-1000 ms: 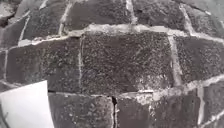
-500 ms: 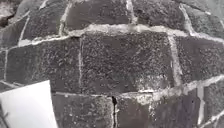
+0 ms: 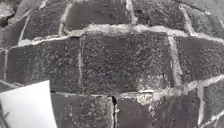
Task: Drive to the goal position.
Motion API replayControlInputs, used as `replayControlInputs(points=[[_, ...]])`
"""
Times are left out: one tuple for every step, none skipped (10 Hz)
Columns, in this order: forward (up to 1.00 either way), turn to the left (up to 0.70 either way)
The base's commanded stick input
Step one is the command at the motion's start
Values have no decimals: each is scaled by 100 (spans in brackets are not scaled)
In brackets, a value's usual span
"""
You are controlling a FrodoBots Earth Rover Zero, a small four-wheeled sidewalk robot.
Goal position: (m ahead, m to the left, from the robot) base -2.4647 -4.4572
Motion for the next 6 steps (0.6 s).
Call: replayControlInputs(points=[[-70, 0], [-70, 0], [-70, 0], [-70, 0], [-70, 0], [-70, 0]])
